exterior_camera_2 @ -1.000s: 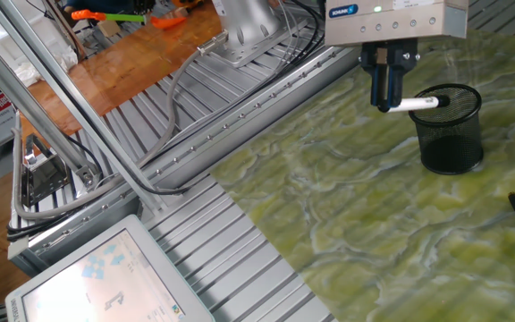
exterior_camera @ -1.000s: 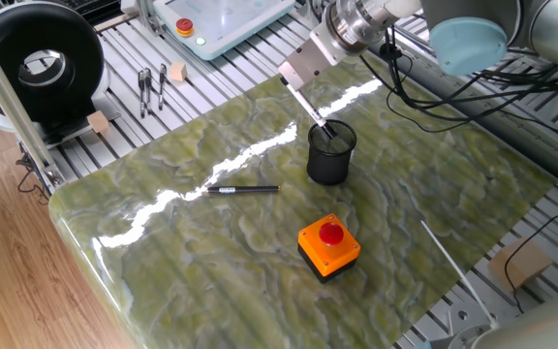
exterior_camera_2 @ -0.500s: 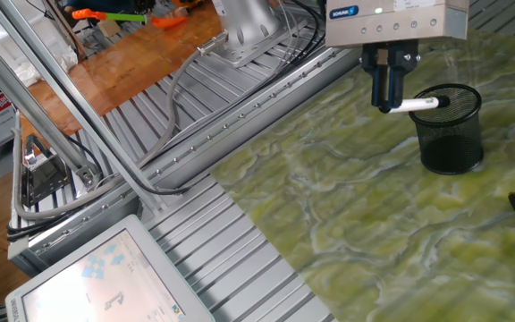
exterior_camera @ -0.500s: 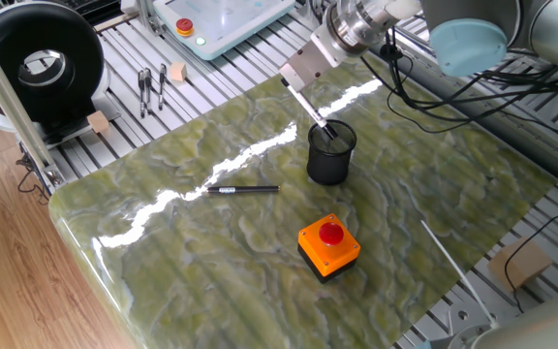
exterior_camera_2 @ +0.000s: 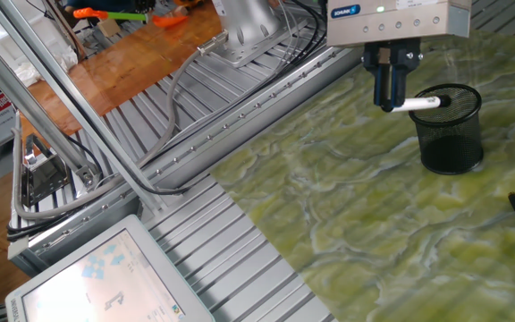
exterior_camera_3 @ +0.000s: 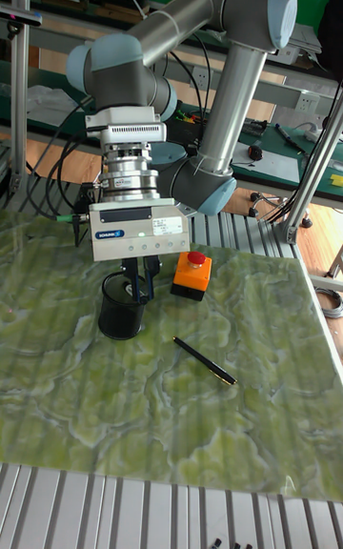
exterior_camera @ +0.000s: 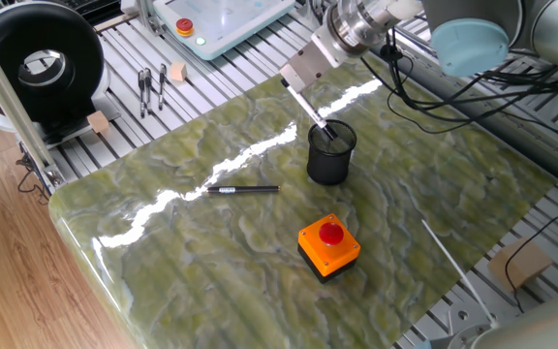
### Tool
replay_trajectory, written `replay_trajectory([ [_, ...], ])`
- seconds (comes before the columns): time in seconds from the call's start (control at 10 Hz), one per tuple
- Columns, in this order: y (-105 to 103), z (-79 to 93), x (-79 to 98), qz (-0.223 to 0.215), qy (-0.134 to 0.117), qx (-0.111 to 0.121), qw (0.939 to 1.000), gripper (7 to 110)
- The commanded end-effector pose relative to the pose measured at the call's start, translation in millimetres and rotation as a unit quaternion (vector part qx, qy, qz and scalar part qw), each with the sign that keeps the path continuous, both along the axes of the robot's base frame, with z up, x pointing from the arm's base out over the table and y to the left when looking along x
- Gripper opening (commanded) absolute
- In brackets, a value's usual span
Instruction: Put the pen into the pen holder
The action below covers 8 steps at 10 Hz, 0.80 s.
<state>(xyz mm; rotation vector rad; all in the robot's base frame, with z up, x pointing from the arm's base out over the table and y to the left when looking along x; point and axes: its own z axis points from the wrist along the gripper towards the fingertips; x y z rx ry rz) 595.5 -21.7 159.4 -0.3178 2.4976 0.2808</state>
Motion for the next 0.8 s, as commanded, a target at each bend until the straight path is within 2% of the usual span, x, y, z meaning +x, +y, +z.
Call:
replay_trajectory([
  [0.0, 0.0, 1.5, 1.0, -0.003, -0.005, 0.009, 0.9999, 7],
  [0.4, -0.5, -3.5, -0.9, 0.004, -0.007, 0.009, 0.9999, 7],
  [0.5, -1.0, -4.2, -1.4, 0.005, -0.007, 0.008, 0.9999, 22],
  [0.7, 1.3, -4.6, -3.5, 0.010, -0.004, 0.011, 0.9999, 22],
])
